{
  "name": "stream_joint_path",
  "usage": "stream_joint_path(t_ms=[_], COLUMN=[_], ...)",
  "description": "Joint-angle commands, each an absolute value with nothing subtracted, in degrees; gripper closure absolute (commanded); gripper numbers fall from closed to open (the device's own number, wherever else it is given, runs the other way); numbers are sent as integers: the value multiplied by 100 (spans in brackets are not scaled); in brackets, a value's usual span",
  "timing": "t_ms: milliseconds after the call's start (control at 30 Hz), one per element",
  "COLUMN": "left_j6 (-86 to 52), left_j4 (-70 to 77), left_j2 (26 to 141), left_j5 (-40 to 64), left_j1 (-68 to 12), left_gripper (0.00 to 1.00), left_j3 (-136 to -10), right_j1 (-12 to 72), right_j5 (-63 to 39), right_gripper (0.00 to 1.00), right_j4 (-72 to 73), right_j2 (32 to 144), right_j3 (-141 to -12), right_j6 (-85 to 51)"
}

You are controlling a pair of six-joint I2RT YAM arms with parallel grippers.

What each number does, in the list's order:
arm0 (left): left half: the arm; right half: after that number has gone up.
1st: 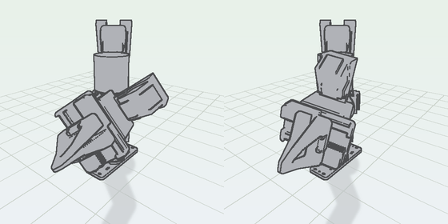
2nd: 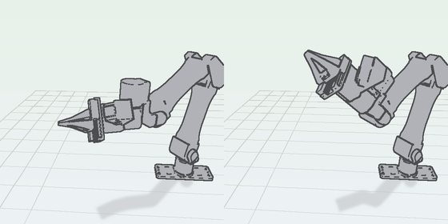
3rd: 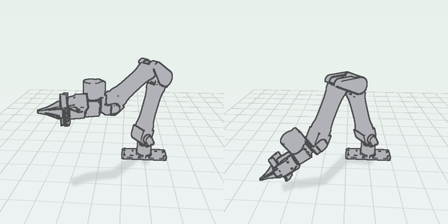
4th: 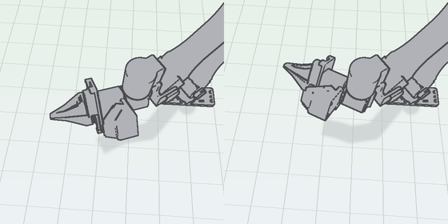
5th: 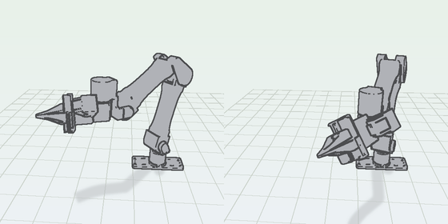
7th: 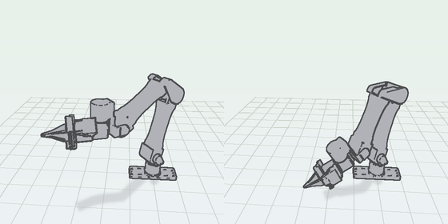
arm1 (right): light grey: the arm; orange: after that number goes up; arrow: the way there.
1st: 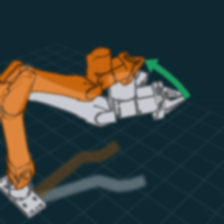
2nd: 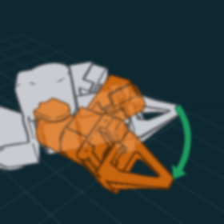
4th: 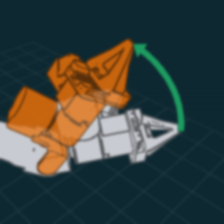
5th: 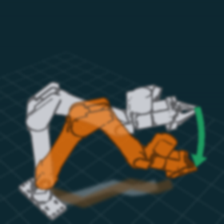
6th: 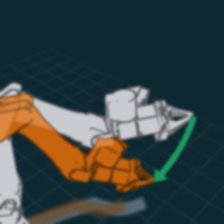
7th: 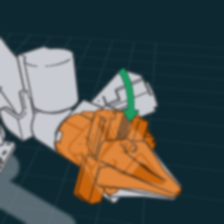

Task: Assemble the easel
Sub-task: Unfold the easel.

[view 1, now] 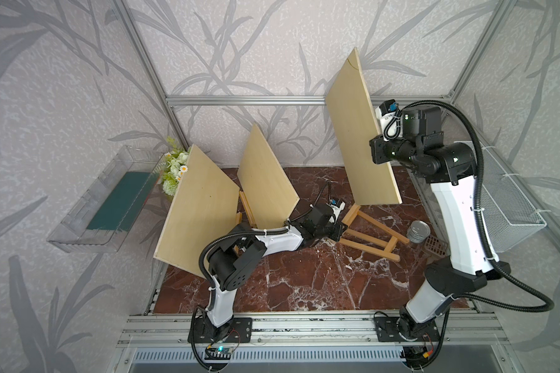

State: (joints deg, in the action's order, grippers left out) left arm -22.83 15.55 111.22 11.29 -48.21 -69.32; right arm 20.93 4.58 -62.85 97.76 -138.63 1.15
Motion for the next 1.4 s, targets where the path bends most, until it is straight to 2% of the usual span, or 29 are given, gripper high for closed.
stream_joint_path(t_ms=[0,200,367,533,733,1000,1200,1367], left_j6=[-2598,-2598,-2310,-2030,-1818,-2039,-2182,-3079], left_j4=[1848,1630,1307,1117,1123,770,696,781], left_j2=[10794,10313,10022,9821,9415,9285,9222,9101], left_j5=[124,-668,-1301,-1859,-1856,-1030,-969,-291], left_j1=[-4742,-4733,-4729,-4720,-4674,-4505,-4388,-3908], left_gripper=[100,100,100,100,100,100,100,100], left_j3=[-7033,-6818,-6798,-6867,-7258,-8467,-8958,-9132], right_j1=[2152,2148,1943,1461,969,743,558,545], right_j5=[887,2220,3053,2489,1385,946,704,702], right_gripper=[100,100,100,100,100,100,100,100], right_j4=[-4898,-4626,-4493,-4702,-4844,-4834,-4842,-4836], right_j2=[9068,8320,7806,7470,7313,7352,7264,7126], right_j3=[-14060,-12873,-11682,-10898,-10280,-9860,-9726,-9497], right_j6=[326,996,938,319,-453,-832,-917,-844])
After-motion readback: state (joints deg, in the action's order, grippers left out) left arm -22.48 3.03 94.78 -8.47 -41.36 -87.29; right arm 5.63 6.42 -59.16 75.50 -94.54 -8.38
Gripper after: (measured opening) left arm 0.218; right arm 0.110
